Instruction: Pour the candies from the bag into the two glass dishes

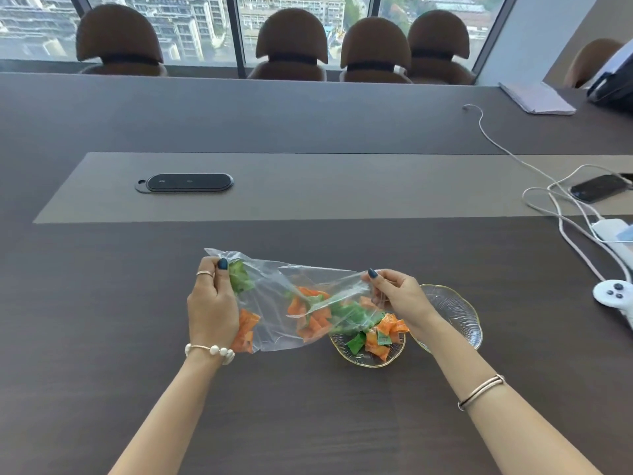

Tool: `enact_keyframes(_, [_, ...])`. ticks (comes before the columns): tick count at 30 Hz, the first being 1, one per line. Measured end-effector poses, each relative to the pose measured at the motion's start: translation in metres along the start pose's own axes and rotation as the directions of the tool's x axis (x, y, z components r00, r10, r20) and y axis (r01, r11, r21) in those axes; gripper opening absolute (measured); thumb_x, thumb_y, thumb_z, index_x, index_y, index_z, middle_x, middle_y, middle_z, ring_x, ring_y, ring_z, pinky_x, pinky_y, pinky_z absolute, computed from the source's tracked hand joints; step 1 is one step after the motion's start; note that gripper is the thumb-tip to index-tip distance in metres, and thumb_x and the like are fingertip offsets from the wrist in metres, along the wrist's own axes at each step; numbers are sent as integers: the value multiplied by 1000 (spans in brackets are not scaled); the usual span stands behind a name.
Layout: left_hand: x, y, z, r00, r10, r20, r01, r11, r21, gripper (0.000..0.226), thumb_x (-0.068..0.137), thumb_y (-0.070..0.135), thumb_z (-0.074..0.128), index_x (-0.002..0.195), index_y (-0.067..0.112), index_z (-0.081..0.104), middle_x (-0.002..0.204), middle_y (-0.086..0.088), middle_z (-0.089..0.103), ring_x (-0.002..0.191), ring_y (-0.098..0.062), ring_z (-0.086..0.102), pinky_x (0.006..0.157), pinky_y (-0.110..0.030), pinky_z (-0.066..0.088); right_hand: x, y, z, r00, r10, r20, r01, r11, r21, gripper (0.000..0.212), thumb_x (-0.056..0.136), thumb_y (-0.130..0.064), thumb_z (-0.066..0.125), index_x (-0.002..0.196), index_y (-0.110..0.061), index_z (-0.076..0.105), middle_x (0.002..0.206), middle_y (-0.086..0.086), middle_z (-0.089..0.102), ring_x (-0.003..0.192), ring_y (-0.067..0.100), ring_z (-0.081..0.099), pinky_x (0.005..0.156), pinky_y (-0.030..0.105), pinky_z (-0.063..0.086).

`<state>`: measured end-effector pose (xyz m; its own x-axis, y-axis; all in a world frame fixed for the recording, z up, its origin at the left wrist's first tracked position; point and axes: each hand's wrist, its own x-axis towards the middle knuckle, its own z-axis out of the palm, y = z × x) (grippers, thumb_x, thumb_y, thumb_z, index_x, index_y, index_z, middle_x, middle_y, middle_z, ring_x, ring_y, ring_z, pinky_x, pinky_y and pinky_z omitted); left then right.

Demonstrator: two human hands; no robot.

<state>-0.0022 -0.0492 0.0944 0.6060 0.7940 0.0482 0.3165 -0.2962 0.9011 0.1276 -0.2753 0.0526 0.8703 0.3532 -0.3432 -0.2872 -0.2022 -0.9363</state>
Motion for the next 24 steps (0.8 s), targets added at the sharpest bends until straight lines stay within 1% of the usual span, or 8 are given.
enact_keyframes(3, [-1,7,4,999,32,21,-32,999,-12,18,96,23,36,86,15,49,58,-2,43,52,-22,38,49,-33,32,-4,4,-5,999,24,-48,-22,999,42,17,90,-22,56,85,-16,71,59,-5,54,51,6,51,51,15,44])
enact_keyframes(6, [-4,14,3,997,71,19,-71,997,-24,19,97,25,36,85,15,48,57,-1,41,51,-20,36,49,-32,31,-10,2,-9,998,13,-61,-8,996,93,18,90,-23,56,87,-14,72,59,-4,54,52,5,50,51,15,44])
enact_keyframes(9, [-6,23,-1,993,121,-4,-121,992,-40,20,97,27,37,84,16,47,58,0,41,49,-12,39,46,-18,32,-14,-4,-11,999,9,-47,-3,992,124,19,90,-24,56,90,-14,72,61,-4,54,57,8,51,56,18,46])
enact_keyframes(12, [-8,30,-2,987,158,-14,-158,986,-49,19,97,27,37,83,17,46,59,2,42,47,-2,43,45,-14,33,-17,-11,-11,999,0,-45,6,991,135,19,90,-24,55,90,-14,71,64,-3,53,60,11,51,54,18,46])
enact_keyframes(16, [-11,30,-2,991,133,-26,-133,991,-9,18,97,27,36,86,17,47,59,1,43,52,-13,40,47,-17,32,-23,-22,-12,998,-45,-43,52,985,163,17,91,-20,54,88,-13,70,64,-1,51,59,9,48,55,16,46])
enact_keyframes(18, [-13,26,-2,993,109,-37,-109,994,0,17,97,26,35,87,17,47,59,1,44,53,-16,41,52,-25,34,-24,-28,-16,996,-74,-47,81,984,156,17,91,-18,54,88,-12,70,62,-3,51,55,6,49,54,14,46])
enact_keyframes(20, [-17,21,0,996,78,-52,-78,997,3,17,97,25,35,88,17,47,60,1,45,54,-17,42,53,-29,35,-23,-34,-22,994,-102,-39,107,984,144,18,91,-16,53,89,-9,69,59,-3,53,51,5,50,52,13,45])
enact_keyframes(24, [-26,12,11,996,6,-90,-5,1000,5,17,97,25,34,88,17,46,59,-1,44,52,-20,40,52,-32,34,-18,-45,-37,987,-161,-7,161,986,38,20,91,-17,54,95,-6,70,61,-2,54,52,3,52,53,12,45])
